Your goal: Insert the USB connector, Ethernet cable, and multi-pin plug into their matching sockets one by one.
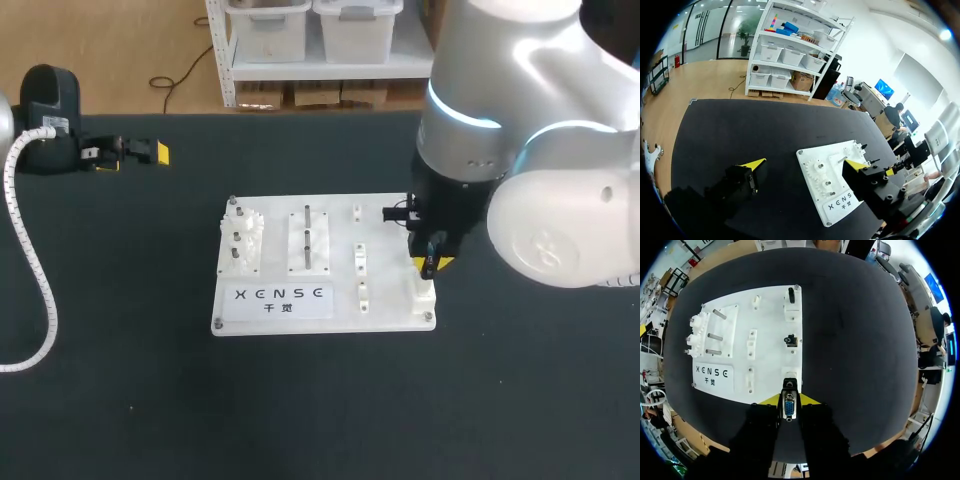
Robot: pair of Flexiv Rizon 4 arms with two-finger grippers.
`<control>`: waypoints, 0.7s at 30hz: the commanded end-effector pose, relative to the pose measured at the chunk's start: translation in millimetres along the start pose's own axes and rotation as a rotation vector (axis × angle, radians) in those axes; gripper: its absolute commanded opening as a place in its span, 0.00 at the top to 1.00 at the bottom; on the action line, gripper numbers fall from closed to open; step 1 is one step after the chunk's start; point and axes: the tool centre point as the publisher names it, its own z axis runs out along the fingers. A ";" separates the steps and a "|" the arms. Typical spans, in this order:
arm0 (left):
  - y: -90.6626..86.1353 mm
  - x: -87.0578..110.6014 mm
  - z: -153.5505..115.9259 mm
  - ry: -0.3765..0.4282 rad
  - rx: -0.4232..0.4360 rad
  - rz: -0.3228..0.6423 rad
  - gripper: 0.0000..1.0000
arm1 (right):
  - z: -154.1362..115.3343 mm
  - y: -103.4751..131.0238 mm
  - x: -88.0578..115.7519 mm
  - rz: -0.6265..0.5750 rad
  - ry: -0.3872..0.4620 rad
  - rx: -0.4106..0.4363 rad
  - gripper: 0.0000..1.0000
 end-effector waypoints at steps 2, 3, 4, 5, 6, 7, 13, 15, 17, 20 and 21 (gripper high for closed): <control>0.0 0.0 0.0 0.000 0.000 0.000 0.00 | 0.9 0.2 1.3 0.002 -0.003 0.003 1.00; 0.0 0.0 0.0 0.000 0.000 0.000 0.00 | 1.2 0.2 1.7 0.002 -0.003 0.003 1.00; 0.0 0.0 0.0 0.000 0.000 0.000 0.00 | 1.3 0.3 2.0 0.002 -0.003 0.004 1.00; 0.0 0.0 0.0 0.000 0.000 0.000 0.00 | 1.5 0.3 2.2 0.002 -0.004 0.005 1.00; 0.0 0.0 0.0 0.000 0.000 0.000 0.00 | 2.0 0.2 2.4 0.003 -0.003 0.005 1.00; 0.0 0.0 0.0 0.000 0.000 0.000 0.00 | 2.8 0.0 2.5 0.003 -0.002 0.006 1.00; 0.0 0.0 0.0 0.000 0.000 0.000 0.00 | 4.7 -1.0 2.1 0.008 -0.003 0.013 1.00; 0.0 0.0 0.0 0.000 0.000 0.000 0.00 | 5.9 -1.7 2.1 0.010 -0.002 0.017 1.00; 0.0 0.0 0.0 0.000 0.000 0.000 0.00 | 6.8 -2.1 2.0 0.013 0.001 0.021 1.00; 0.0 0.0 0.0 0.000 0.000 0.000 0.00 | 7.5 -2.6 2.2 0.016 0.004 0.026 1.00; 0.0 0.0 0.0 0.000 0.000 0.000 0.00 | 7.7 -2.7 2.2 0.017 0.006 0.026 1.00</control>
